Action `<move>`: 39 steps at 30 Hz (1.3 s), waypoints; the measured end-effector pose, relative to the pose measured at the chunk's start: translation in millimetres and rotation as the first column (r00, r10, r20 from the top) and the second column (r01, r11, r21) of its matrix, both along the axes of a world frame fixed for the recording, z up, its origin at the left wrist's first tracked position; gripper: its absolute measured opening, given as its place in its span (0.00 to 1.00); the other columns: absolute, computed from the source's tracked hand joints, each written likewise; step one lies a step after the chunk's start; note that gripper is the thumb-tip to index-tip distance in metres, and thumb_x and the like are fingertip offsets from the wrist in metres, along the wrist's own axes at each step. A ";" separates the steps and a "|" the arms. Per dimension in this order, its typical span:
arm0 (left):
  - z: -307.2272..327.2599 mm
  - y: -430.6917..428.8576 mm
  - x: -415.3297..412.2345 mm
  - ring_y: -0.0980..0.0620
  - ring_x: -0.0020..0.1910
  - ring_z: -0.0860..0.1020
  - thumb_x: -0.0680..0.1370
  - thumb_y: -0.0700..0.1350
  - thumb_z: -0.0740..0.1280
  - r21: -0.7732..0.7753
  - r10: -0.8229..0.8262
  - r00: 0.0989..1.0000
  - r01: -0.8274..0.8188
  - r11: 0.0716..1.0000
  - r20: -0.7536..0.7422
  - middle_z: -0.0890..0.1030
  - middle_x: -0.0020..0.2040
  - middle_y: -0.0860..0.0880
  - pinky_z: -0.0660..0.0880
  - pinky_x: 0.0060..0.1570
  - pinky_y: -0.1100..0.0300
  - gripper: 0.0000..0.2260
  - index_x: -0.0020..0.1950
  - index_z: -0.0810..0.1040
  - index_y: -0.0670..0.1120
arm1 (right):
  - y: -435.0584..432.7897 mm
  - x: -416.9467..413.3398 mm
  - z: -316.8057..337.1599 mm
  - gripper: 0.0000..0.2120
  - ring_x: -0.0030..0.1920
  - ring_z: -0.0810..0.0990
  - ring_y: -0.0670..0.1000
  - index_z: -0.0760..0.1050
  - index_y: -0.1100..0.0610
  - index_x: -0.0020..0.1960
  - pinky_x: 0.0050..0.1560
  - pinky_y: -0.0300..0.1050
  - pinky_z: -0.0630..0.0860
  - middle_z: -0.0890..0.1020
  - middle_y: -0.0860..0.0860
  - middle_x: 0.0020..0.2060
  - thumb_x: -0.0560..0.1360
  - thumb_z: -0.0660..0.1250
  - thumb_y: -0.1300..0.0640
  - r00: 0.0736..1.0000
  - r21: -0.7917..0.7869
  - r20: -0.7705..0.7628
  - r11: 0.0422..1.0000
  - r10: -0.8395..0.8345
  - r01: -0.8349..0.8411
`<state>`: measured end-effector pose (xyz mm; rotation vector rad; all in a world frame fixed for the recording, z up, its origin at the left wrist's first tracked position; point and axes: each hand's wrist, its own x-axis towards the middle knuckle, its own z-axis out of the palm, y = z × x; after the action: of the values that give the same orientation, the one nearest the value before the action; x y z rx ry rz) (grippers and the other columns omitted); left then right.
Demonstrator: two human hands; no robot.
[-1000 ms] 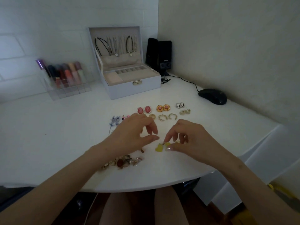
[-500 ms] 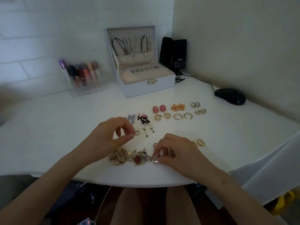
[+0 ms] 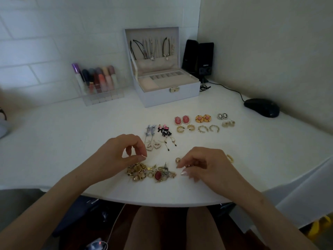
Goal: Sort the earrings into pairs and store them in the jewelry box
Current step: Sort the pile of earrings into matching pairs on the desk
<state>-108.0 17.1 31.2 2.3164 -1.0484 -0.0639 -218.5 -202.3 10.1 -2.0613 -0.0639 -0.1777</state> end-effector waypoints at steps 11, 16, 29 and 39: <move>-1.7 -4.8 -2.4 0.60 0.42 0.72 0.73 0.43 0.69 -0.007 -0.014 1.000 0.014 1.000 -0.009 0.78 0.45 0.61 0.65 0.41 0.75 0.07 0.40 0.77 0.55 | -0.6 -2.2 3.0 0.10 0.26 0.79 0.49 0.82 0.56 0.34 0.29 0.39 0.77 0.81 0.48 0.25 0.66 0.73 0.70 0.999 0.190 0.007 0.981 -0.039 0.037; -0.1 -0.1 -1.9 0.60 0.42 0.72 0.73 0.42 0.69 -0.009 -0.001 1.000 0.002 1.000 0.015 0.78 0.46 0.62 0.65 0.41 0.76 0.06 0.41 0.77 0.55 | -0.4 -1.3 1.5 0.09 0.26 0.80 0.50 0.82 0.57 0.36 0.29 0.41 0.78 0.81 0.49 0.26 0.69 0.70 0.70 0.999 0.190 -0.002 0.981 -0.039 0.039; -12.0 40.1 0.1 0.60 0.41 0.74 0.72 0.39 0.69 -0.087 0.165 0.986 -0.165 0.982 -0.001 0.78 0.45 0.61 0.67 0.39 0.75 0.07 0.41 0.78 0.51 | 9.6 0.9 -0.9 0.13 0.38 0.82 0.45 0.83 0.47 0.36 0.41 0.34 0.77 0.84 0.41 0.36 0.68 0.73 0.66 0.992 -0.041 0.108 0.997 -0.064 0.069; -20.9 37.8 7.3 0.59 0.43 0.72 0.69 0.57 0.70 -0.008 0.086 0.996 -0.086 0.996 0.021 0.77 0.45 0.61 0.65 0.41 0.73 0.05 0.41 0.78 0.58 | 15.9 9.3 -4.6 0.21 0.43 0.81 0.42 0.81 0.43 0.44 0.46 0.29 0.74 0.82 0.41 0.41 0.68 0.71 0.70 0.985 -0.088 0.173 0.996 -0.003 0.019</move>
<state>-100.7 54.9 10.2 2.3578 -0.9568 -0.0017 -209.1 -186.4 5.5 -2.1315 -0.1703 -0.3669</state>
